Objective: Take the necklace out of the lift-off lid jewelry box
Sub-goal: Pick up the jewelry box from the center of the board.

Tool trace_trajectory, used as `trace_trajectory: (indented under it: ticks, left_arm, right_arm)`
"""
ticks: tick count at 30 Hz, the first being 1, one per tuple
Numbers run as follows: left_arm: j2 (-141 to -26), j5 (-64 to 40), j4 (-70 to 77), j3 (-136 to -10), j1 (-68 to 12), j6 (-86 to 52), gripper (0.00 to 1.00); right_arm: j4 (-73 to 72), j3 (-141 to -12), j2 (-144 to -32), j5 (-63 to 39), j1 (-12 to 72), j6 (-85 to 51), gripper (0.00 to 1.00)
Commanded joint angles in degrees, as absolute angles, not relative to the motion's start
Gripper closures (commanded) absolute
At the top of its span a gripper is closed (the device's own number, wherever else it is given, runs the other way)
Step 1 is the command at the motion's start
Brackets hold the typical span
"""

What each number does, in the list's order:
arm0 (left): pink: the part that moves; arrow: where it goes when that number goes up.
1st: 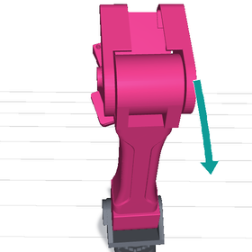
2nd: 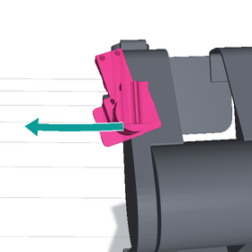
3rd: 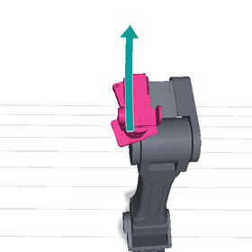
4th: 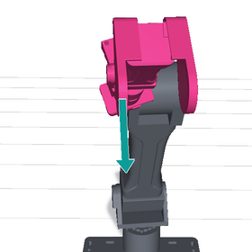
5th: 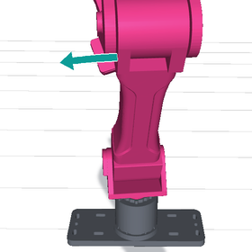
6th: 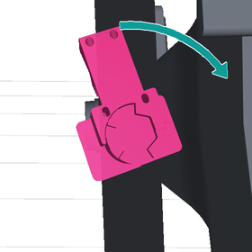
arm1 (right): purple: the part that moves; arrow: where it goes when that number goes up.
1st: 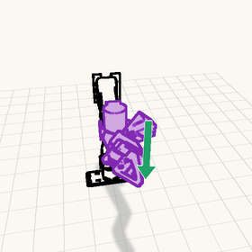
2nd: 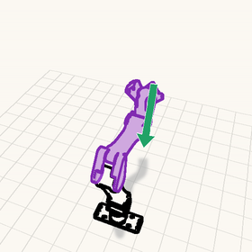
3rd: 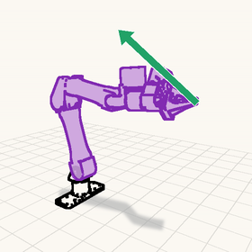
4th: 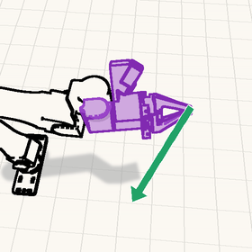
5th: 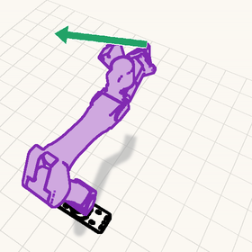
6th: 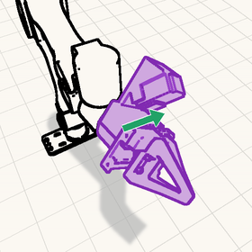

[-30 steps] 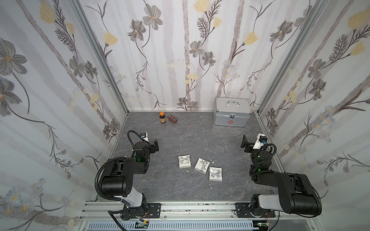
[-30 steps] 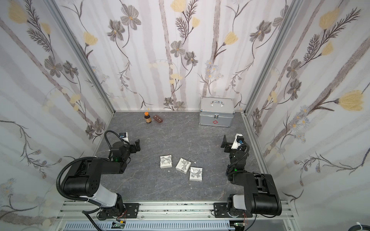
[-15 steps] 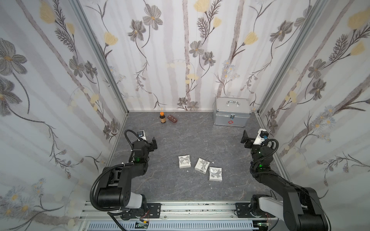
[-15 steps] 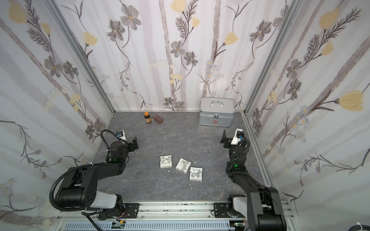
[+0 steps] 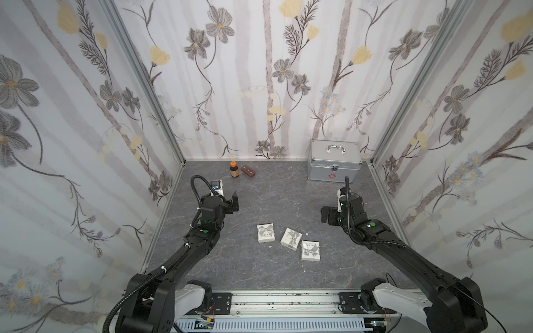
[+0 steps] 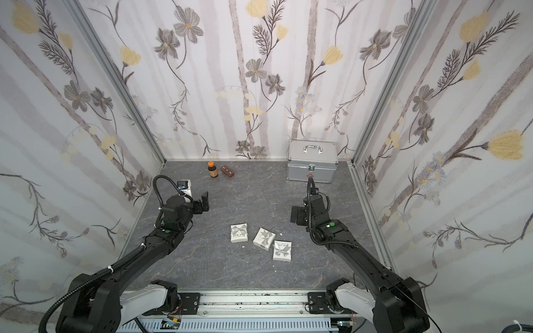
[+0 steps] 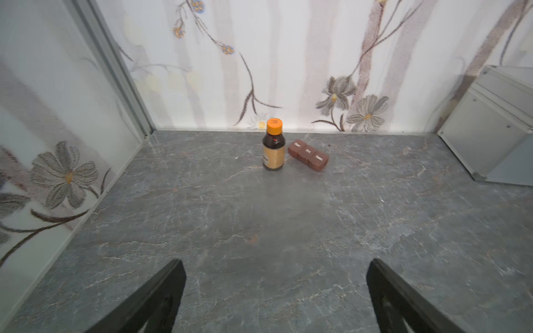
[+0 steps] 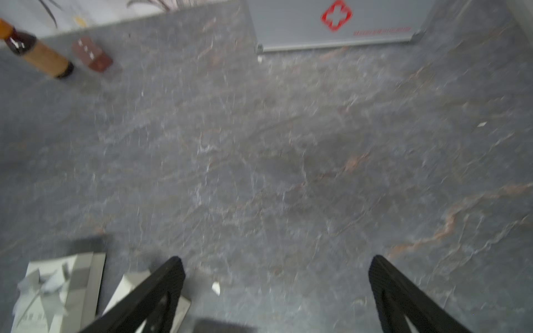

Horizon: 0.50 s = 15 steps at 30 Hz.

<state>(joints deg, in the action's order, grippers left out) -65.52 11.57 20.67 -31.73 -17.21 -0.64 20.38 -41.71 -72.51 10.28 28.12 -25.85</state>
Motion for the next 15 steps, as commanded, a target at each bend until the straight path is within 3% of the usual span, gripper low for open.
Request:
trace_trajectory:
  ticks: [1,6,15]
  left_arm:
    - [-65.41,11.59,15.37,-34.19,-21.25,2.83,0.0]
    - [-64.05,2.48,12.26,-36.83,-25.47,3.42,0.0]
    - [-60.12,0.34,12.57,-37.21,-27.91,3.29,0.0]
  right_arm:
    - [30.52,-42.28,-73.44,6.65,32.71,-33.75,0.04]
    - [29.1,-41.55,-76.13,2.59,38.5,-38.34,0.04]
    - [29.53,-41.84,-81.88,0.69,46.03,-43.18,0.06]
